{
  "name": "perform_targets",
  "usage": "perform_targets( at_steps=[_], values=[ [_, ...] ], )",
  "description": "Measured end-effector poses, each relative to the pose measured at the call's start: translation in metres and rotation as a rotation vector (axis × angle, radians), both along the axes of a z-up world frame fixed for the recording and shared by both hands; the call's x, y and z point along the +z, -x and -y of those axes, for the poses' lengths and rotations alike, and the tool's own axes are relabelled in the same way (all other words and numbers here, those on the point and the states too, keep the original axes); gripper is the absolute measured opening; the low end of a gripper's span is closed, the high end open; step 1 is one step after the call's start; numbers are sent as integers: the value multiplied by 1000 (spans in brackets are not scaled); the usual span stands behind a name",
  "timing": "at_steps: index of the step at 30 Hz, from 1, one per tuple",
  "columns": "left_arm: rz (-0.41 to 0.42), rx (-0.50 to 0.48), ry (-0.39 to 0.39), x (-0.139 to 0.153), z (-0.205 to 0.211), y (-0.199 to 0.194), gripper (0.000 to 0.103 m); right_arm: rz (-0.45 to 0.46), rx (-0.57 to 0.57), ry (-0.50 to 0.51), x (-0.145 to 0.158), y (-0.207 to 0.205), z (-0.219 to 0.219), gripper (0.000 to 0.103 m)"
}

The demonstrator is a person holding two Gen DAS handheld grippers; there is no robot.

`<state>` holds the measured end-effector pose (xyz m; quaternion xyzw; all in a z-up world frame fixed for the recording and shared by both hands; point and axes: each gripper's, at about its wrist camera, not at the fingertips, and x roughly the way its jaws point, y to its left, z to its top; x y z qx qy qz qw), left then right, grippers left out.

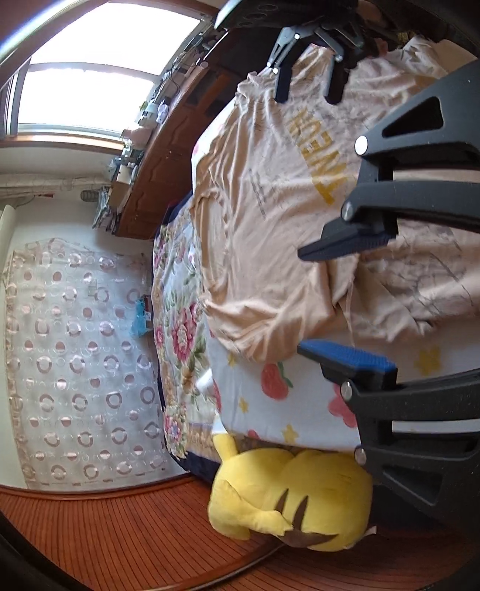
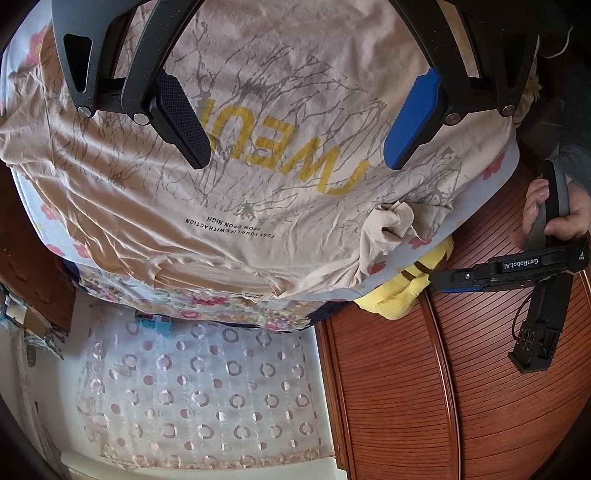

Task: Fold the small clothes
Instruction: 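Open the left tool and release the folded side, then grasp the folded side edge near the hem with the right tool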

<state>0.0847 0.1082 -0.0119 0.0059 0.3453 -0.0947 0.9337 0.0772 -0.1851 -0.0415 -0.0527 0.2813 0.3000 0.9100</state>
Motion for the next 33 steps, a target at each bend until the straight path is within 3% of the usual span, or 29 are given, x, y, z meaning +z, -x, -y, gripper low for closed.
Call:
perform_targets(
  at_steps=[1,4,11,16,23,26,33],
  values=[
    [-9,17,-4,-6,-5,2,64,2,7,7,0,-1,-3,92],
    [-45,73,-31,-27,-22,1,75,4,34,31,2,-7,-8,81],
    [-174,136,-45,-74,-48,-13,77,18,114,95,11,-26,-39,61],
    [-201,154,-53,-86,-54,-13,78,-8,204,109,15,-47,-67,37],
    [-170,141,-52,-88,-55,-12,83,-69,294,115,9,-74,-105,36],
    [-171,136,-48,-87,-55,-12,83,-99,331,117,3,-84,-121,27],
    [-170,136,-49,-87,-55,-11,83,-155,385,138,-10,-103,-154,26]
  ],
)
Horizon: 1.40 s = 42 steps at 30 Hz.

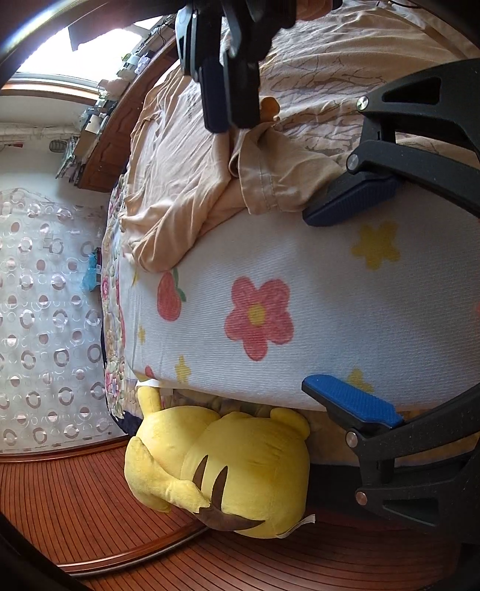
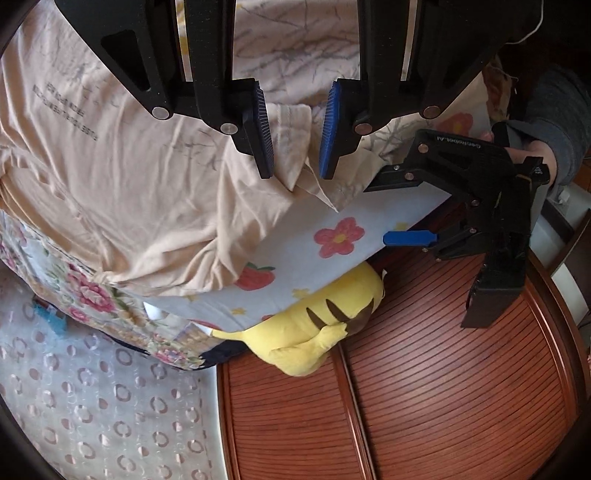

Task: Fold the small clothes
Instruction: 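Grasp the folded side edge near the hem with the right tool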

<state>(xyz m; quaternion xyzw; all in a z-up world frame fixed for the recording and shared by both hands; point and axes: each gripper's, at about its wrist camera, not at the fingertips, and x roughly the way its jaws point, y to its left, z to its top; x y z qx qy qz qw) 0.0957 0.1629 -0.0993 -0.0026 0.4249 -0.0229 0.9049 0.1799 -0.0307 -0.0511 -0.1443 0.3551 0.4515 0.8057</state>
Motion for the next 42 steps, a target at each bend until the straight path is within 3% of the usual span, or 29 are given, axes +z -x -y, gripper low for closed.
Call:
perform_targets(
  at_steps=[6,7,9,13,22,27,28,34,38,42],
  values=[
    [0,0,1,0,0,0,83,4,-25,103,-20,-16,-22,25],
    [0,0,1,0,0,0,83,2,-24,105,-23,-19,-22,16],
    [1,0,0,0,0,0,83,2,-18,81,-23,-21,-21,8],
    [0,5,0,0,0,0,85,13,-33,-17,-13,-17,-2,6],
    [0,9,-1,-1,0,0,86,56,-80,-91,-11,-6,40,6],
    [0,9,-2,-1,0,0,86,70,-123,-47,-21,-1,57,6],
    [0,9,-2,-1,0,0,86,75,-134,-35,-24,-1,59,11],
    [-1,9,-1,-1,0,0,86,128,-157,-37,-11,13,57,21],
    [0,9,-1,-1,0,0,86,107,-115,-53,-7,13,33,22],
    [0,9,-1,-1,-1,0,86,91,-72,6,-19,-1,1,22]
  ],
)
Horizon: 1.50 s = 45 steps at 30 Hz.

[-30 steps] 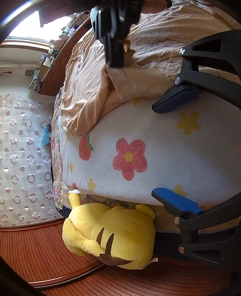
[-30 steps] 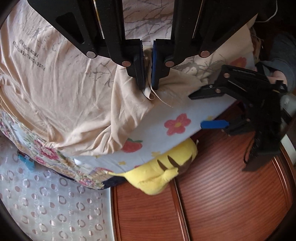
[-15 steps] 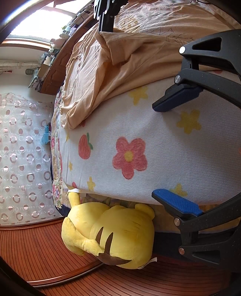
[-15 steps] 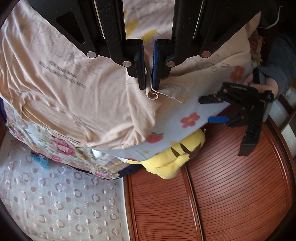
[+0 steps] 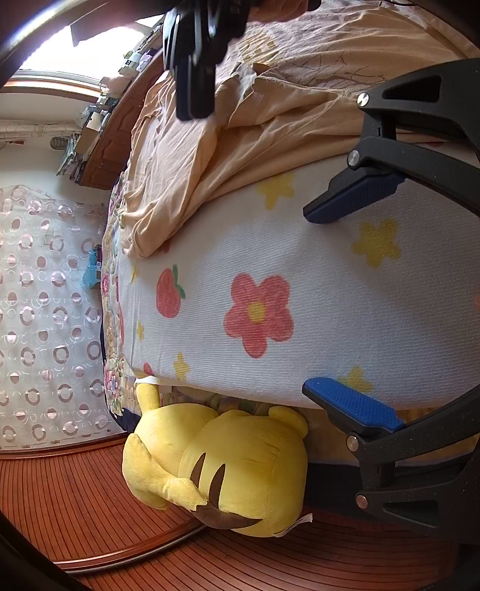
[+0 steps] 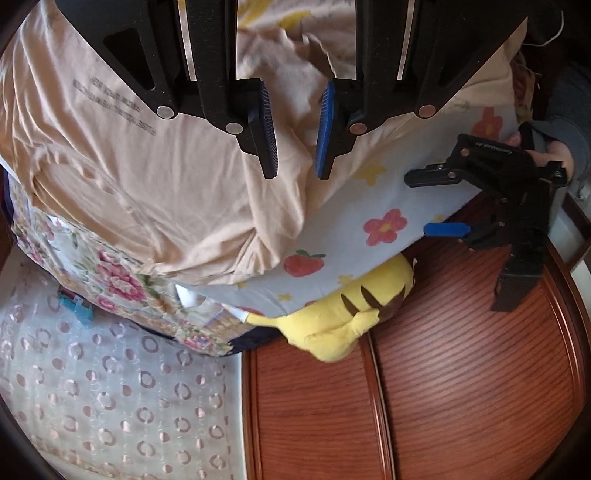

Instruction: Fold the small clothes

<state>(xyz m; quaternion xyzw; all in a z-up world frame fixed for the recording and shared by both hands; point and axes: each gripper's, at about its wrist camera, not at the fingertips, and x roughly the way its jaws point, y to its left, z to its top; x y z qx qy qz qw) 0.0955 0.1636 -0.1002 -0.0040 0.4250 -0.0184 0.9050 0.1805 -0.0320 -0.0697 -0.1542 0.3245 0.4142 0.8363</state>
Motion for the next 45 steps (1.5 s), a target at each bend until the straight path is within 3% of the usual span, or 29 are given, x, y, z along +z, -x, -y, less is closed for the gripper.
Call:
perform_targets(
  at_steps=[5,6,9,13,18,20,23,25,28,33,36,39,43,45],
  values=[
    [0,0,0,0,0,0,86,-17,10,131,-20,-23,-30,21],
    [0,0,0,0,0,0,86,-18,18,141,-16,-30,-34,6],
    [0,0,0,0,0,0,86,2,4,112,-2,-44,-27,2],
    [0,0,0,0,0,0,86,48,-149,69,16,-64,-7,2],
    [0,0,0,0,0,0,86,39,-330,82,6,-91,10,2],
    [0,0,0,0,0,0,86,27,-365,97,0,-94,11,8],
    [0,1,0,0,0,0,86,17,-333,53,1,-91,5,13],
    [0,0,1,0,0,0,86,8,-275,10,4,-88,3,23],
    [0,0,0,0,0,0,86,10,-167,-23,4,-84,-11,31],
    [1,0,0,0,0,0,86,15,-73,79,-18,-91,-47,31],
    [1,0,1,0,0,0,86,27,-77,135,-24,-102,-61,31],
    [1,0,1,0,0,0,86,15,-109,109,-19,-120,-61,4],
    [1,1,0,0,0,0,86,-6,-331,25,-2,-147,-35,4],
    [1,1,1,0,0,0,86,-14,-377,9,0,-153,-23,9]
  ],
)
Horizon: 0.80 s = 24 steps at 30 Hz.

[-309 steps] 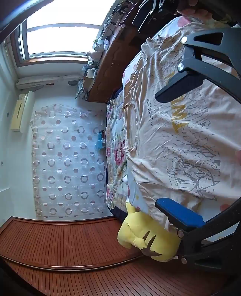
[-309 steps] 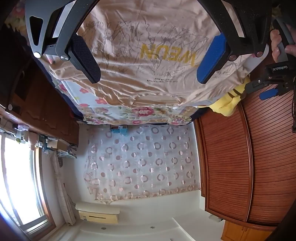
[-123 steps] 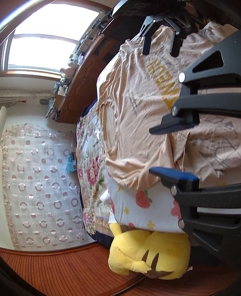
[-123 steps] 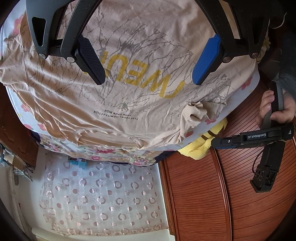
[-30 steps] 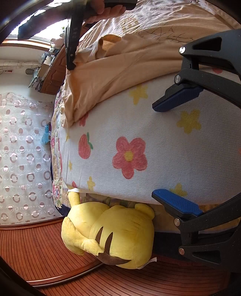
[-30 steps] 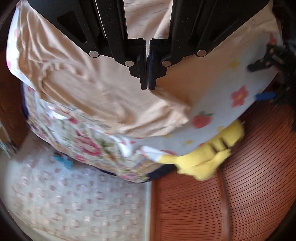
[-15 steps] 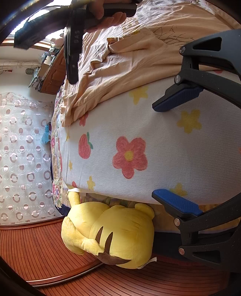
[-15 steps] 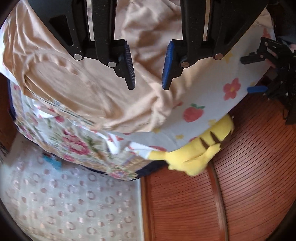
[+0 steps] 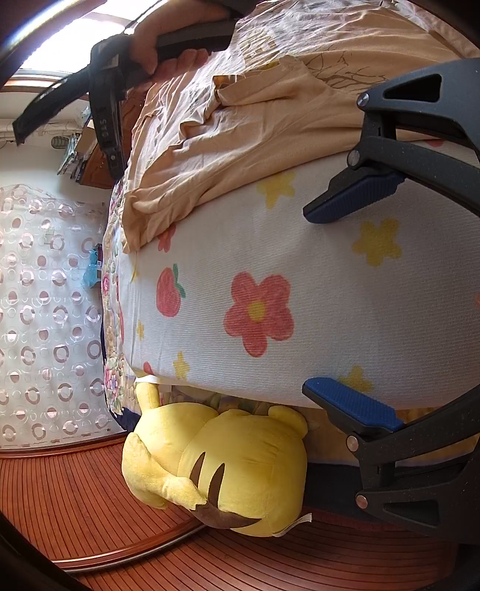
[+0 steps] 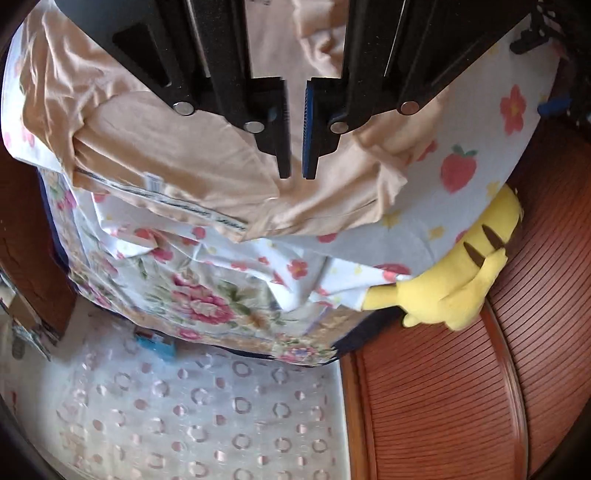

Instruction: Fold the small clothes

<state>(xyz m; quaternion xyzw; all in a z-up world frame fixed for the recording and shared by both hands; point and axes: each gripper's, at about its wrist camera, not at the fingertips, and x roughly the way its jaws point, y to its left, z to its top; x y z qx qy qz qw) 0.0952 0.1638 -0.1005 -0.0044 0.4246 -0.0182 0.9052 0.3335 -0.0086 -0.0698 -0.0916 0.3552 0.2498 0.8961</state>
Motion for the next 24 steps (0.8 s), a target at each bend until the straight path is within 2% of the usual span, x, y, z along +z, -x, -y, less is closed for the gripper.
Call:
perform_targets(
  at_steps=[5,10,13,19,24],
  values=[
    [0,0,0,0,0,0,86,21,64,-17,2,18,18,14],
    [12,22,-22,2,0,3,86,20,167,-12,-2,63,38,27],
    [42,32,-32,9,2,9,86,9,222,-5,-4,97,60,27],
    [114,28,2,30,14,28,86,-56,306,-35,-17,153,77,27],
    [166,14,27,45,24,46,86,-109,358,-47,-30,173,82,27]
  ],
)
